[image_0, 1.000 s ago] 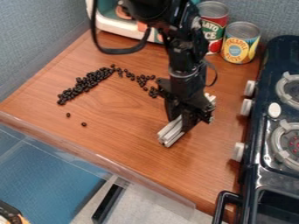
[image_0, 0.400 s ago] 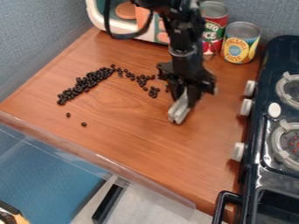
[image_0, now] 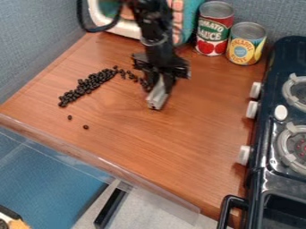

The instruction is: Sweep into pile

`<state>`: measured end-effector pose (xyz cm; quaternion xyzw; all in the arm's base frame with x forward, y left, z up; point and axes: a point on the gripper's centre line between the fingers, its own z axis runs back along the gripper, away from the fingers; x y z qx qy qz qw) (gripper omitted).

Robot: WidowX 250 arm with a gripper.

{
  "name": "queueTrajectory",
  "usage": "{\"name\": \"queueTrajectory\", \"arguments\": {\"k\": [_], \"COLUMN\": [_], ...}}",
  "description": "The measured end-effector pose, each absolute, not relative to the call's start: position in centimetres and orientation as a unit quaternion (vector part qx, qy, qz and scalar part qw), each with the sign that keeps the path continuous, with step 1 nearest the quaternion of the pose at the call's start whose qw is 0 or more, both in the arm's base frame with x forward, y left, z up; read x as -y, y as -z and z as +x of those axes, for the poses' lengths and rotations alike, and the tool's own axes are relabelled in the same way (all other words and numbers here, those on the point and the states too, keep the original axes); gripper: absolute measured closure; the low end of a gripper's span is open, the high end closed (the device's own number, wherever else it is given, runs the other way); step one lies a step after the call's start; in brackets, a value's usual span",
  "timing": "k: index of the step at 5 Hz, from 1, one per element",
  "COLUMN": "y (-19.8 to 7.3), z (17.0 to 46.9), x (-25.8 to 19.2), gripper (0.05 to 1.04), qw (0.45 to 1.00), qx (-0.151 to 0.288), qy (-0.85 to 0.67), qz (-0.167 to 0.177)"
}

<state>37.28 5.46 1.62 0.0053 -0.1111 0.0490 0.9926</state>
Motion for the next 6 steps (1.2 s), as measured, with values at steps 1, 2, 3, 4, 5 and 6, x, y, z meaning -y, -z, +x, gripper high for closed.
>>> {"name": "queueTrajectory", "arguments": {"k": [1,2,3,4,5,6], "y": [-1.7,-1.8,-1.9,-1.9,-2.1,-2.1], "z": [35.8,34.4,33.4,32.7,32.2,31.8], "x": [-8.6,-10.1,-11.7,-13.1,-14.7,-15.2], "gripper": [0.727,0.727,0.727,0.727,0.727,0.727], "qw": [0.992,0.993,0.994,0.995,0.994,0.995], "qx": [0.107,0.100,0.090,0.086,0.083,0.077], "qy": [-0.060,-0.046,-0.035,-0.025,-0.029,-0.038], "qz": [0.024,0.036,0.042,0.051,0.060,0.055]}}
